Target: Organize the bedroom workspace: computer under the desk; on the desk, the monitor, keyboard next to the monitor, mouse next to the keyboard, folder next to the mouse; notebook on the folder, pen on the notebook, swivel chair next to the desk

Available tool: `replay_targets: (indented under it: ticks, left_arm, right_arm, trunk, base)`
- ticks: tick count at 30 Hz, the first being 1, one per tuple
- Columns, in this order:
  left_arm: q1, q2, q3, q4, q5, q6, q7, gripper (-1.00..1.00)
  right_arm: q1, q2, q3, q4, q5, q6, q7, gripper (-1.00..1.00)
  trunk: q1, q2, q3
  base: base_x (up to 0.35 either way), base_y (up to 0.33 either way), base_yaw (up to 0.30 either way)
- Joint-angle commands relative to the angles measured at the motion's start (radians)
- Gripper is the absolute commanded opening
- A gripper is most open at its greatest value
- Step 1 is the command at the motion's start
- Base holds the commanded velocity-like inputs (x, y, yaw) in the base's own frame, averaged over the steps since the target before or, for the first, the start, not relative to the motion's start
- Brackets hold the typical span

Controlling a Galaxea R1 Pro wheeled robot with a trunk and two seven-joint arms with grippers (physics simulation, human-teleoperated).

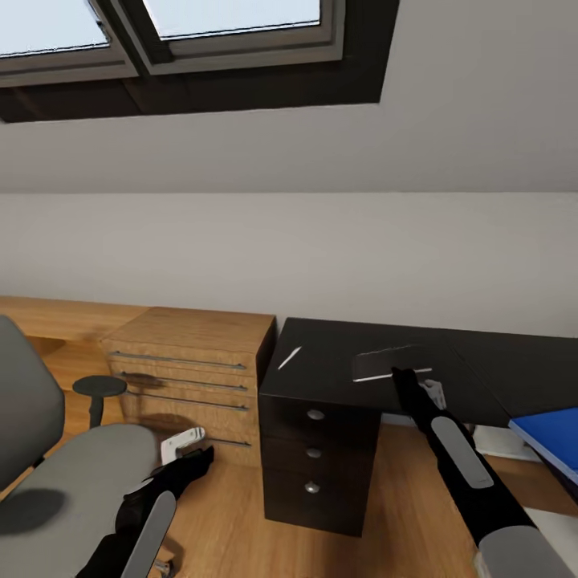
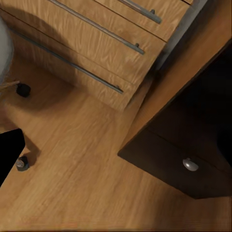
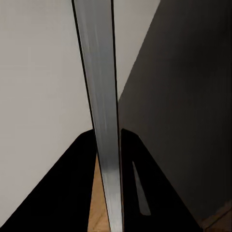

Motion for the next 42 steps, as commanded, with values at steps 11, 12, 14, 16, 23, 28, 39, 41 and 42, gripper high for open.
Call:
replay_targets:
  ticks: [11, 12, 14, 16, 23, 28, 39, 41, 42]
  left_arm:
    - [-0.001, 0.000, -0.036, 0.076, 0.009, 0.002, 0.013, 1.00]
    - [-0.001, 0.002, -0.048, 0.082, 0.009, 0.002, 0.013, 1.00]
    - [0.000, 0.003, -0.058, 0.103, 0.008, 0.001, 0.014, 1.00]
    - [0.008, 0.004, -0.063, 0.148, 0.007, -0.005, 0.015, 1.00]
    - [0.057, 0.026, -0.138, 0.463, -0.011, -0.293, 0.010, 1.00]
    - [0.061, 0.028, -0.193, 0.610, -0.033, -0.462, 0.009, 1.00]
    - [0.062, 0.045, -0.211, 0.692, -0.088, -0.596, 0.005, 1.00]
    - [0.062, 0.044, -0.211, 0.700, -0.089, -0.597, 0.005, 1.00]
    - [0.062, 0.043, -0.211, 0.704, -0.089, -0.597, 0.005, 1.00]
  right_arm:
    - [-0.001, -0.028, -0.116, 0.019, -0.010, 0.004, -0.003, -1.00]
    - [-0.001, -0.028, -0.124, 0.020, -0.010, 0.004, -0.003, -1.00]
    - [-0.001, -0.028, -0.131, 0.020, -0.010, 0.005, -0.003, -1.00]
    - [-0.001, -0.029, -0.135, 0.020, -0.010, 0.005, -0.003, -1.00]
    - [-0.001, -0.029, -0.170, 0.020, -0.013, 0.007, -0.003, -1.00]
    - [0.000, -0.029, -0.185, 0.020, -0.014, 0.006, -0.003, -1.00]
    - [-0.001, -0.029, -0.215, 0.001, -0.014, 0.005, -0.003, -1.00]
    - [-0.001, -0.029, -0.215, -0.003, -0.013, 0.006, -0.002, -1.00]
    - [-0.001, -0.029, -0.215, -0.003, -0.013, 0.005, -0.002, -1.00]
  trunk:
    - [0.000, -0.001, -0.014]
    - [0.000, -0.001, -0.015]
    - [0.000, -0.001, -0.017]
    - [0.000, -0.001, -0.020]
    - [0.000, -0.001, -0.028]
    - [0.000, -0.001, -0.034]
    - [0.000, -0.001, -0.043]
    - [0.000, -0.001, -0.043]
    - [0.000, -0.001, -0.043]
  base:
    - [-0.004, -0.027, -0.187]
    - [0.000, -0.001, -0.191]
    - [0.000, -0.001, -0.191]
    - [0.000, 0.000, -0.191]
    - [0.000, 0.000, -0.191]
    - [0.000, 0.000, -0.191]
    - [0.000, -0.113, -0.134]
    - [0.000, -0.090, -0.010]
    - [0.000, -0.083, -0.006]
